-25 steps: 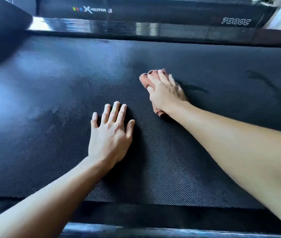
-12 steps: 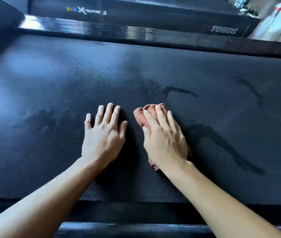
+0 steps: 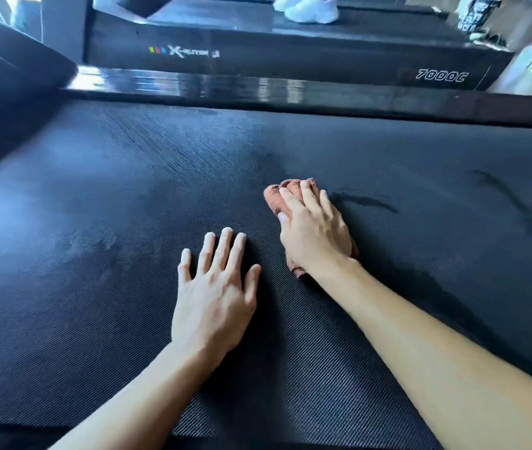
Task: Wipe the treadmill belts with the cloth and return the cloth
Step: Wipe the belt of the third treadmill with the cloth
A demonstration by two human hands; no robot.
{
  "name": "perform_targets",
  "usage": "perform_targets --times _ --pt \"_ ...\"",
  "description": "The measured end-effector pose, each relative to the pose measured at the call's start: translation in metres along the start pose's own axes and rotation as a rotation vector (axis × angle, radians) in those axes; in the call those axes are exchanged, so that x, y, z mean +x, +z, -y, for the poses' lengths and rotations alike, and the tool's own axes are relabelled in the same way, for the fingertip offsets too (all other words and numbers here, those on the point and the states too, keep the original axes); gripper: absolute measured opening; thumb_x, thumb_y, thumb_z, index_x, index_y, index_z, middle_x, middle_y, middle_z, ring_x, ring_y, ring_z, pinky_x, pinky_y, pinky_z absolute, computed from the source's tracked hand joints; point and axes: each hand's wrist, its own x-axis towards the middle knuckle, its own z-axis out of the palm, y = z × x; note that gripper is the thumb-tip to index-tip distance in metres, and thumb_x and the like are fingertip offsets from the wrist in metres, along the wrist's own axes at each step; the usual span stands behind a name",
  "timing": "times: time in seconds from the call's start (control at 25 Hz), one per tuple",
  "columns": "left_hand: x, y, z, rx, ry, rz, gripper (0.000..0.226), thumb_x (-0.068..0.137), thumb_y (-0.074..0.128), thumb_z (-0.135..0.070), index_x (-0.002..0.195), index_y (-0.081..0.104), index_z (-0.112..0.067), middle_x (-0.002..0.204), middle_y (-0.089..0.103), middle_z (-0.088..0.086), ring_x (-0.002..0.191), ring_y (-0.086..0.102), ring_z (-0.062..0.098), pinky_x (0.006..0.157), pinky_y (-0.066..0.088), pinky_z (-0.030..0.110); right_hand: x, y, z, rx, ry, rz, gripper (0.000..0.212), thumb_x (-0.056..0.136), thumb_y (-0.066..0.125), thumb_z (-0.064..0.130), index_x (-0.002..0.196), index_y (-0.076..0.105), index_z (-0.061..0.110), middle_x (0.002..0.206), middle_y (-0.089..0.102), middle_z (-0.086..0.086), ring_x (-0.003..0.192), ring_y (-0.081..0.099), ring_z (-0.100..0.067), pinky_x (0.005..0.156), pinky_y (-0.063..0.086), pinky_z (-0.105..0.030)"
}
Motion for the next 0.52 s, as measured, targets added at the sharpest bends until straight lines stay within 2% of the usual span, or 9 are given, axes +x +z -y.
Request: perform_targets --times 0.16,0.24,0.36,0.52 --pt "0.002 0.003 0.0 0.001 0.01 0.0 0.068 0.092 0.011 -0.058 0.151 0.026 -0.029 0.16 0.019 -0.008 0.149 0.012 0.016 0.12 0.008 0.047 0.041 -0.002 0.01 0.006 0.078 0.081 0.054 0.097 0.046 0.037 0.149 0.032 0.032 0.161 0.017 -0.006 0.144 0.019 -0.035 0.117 0.02 -0.045" --pt "0.004 0.003 0.001 -0.003 0.016 0.007 0.068 0.092 0.011 -0.058 0.152 0.025 -0.029 0.16 0.018 -0.008 0.149 0.011 0.016 0.12 0.007 0.046 0.005 -0.006 0.014 0.016 0.071 0.05 0.055 0.097 0.048 0.038 0.149 0.032 0.034 0.162 0.017 -0.005 0.145 0.019 -0.033 0.117 0.02 -0.044" --pt "-0.002 0.0 0.001 -0.034 0.001 -0.018 0.068 0.091 0.011 -0.057 0.15 0.03 -0.03 0.159 0.022 -0.009 0.148 0.014 0.015 0.12 0.008 0.045 -0.087 -0.021 0.01 0.058 -0.028 -0.038 0.054 0.092 0.053 0.038 0.145 0.043 0.034 0.157 0.032 -0.004 0.141 0.034 -0.033 0.112 0.033 -0.043" --pt "0.023 -0.002 0.004 -0.106 -0.009 -0.113 0.055 0.09 0.026 -0.049 0.135 0.05 -0.029 0.142 0.047 -0.01 0.135 0.035 0.017 0.113 0.018 0.041 -0.128 -0.026 -0.007 0.018 -0.063 -0.044 0.056 0.085 0.056 0.041 0.14 0.049 0.036 0.151 0.042 -0.002 0.136 0.044 -0.03 0.106 0.043 -0.042"
